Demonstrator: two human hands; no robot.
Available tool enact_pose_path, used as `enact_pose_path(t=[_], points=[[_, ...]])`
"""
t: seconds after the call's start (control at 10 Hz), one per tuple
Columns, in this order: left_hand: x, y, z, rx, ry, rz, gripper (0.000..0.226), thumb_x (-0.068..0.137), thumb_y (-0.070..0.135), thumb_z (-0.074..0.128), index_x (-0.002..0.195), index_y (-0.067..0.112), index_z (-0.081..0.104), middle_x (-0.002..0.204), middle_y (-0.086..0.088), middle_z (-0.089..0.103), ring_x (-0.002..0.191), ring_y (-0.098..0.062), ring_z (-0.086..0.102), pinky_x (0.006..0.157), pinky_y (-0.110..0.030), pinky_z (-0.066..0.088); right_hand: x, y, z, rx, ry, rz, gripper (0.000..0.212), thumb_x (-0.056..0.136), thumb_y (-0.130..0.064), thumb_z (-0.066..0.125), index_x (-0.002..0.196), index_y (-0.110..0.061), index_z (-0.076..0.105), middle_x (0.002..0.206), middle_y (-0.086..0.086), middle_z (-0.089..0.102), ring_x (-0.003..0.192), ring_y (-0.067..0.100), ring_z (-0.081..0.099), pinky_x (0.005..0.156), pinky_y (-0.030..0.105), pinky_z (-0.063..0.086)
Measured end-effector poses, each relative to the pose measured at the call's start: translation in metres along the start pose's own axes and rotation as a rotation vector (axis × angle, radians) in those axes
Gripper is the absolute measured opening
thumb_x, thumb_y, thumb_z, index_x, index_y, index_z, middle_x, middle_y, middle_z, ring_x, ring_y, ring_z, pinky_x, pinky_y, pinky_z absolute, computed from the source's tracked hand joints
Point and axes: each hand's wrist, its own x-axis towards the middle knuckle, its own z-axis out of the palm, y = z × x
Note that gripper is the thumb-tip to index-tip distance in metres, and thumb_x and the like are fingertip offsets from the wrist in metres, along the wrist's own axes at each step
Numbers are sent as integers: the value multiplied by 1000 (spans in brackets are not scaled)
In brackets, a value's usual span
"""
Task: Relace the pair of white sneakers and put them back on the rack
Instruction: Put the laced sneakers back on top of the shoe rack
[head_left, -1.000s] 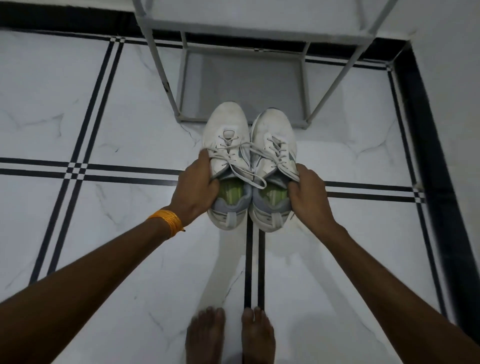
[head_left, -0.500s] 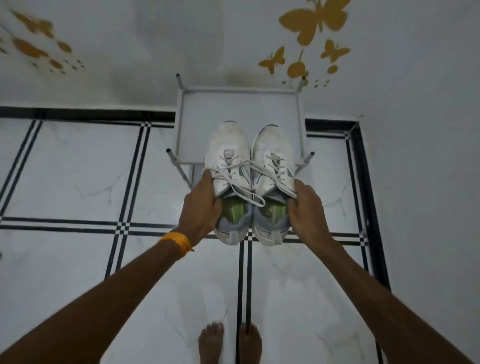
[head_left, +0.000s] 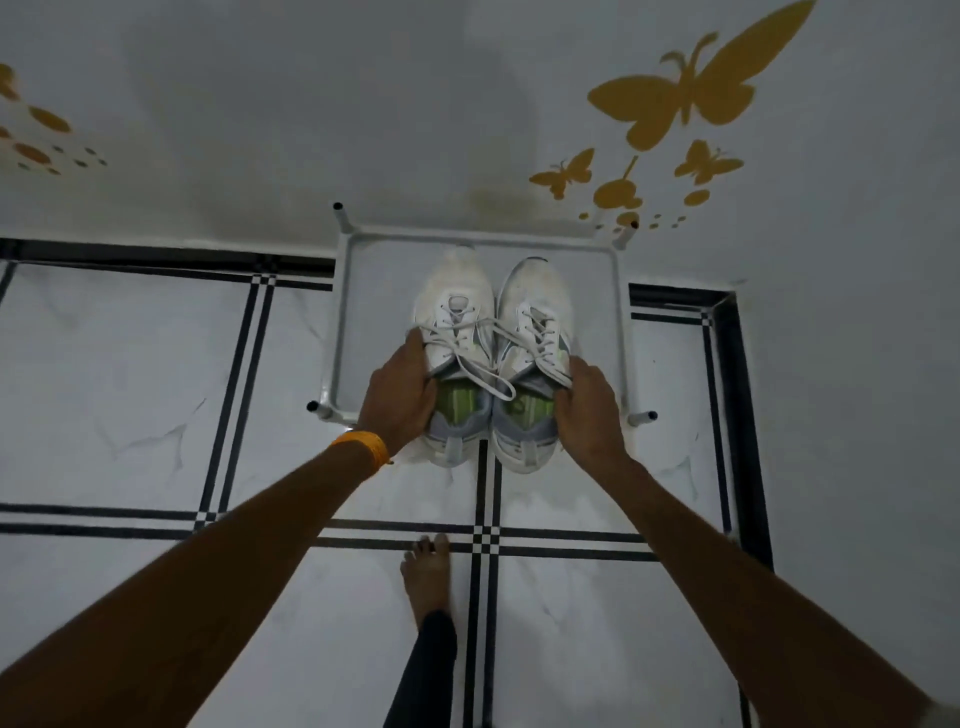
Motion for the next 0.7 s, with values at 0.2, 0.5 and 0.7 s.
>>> enact_pose_path(t=[0.2, 0.5, 0.7], points=[[68, -45, 34, -20, -29, -71, 58, 93, 16, 48, 147, 6, 29, 133, -21, 57, 114, -40, 59, 99, -50, 49, 74, 11, 41, -10, -37, 12, 37, 93, 0, 42, 129, 0, 50, 111, 22, 57, 100, 35, 55, 86, 39, 46], [111, -72, 62, -75, 17, -102, 58, 95, 17, 51, 148, 11, 29, 136, -15, 55, 118, -36, 58, 101, -49, 49, 116, 33, 74, -54, -117, 21, 36, 95, -6, 44, 131, -4, 46, 113, 20, 55, 100, 31, 55, 86, 39, 47], [112, -50, 36, 231, 15, -150, 58, 88, 48, 48, 134, 13, 41, 112, -13, 62, 92, -34, 63, 76, -44, 55, 112, 12, 35, -181, -214, 138, 66, 85, -51, 55, 140, -19, 36, 132, 11, 48, 117, 31, 53, 93, 44, 49]])
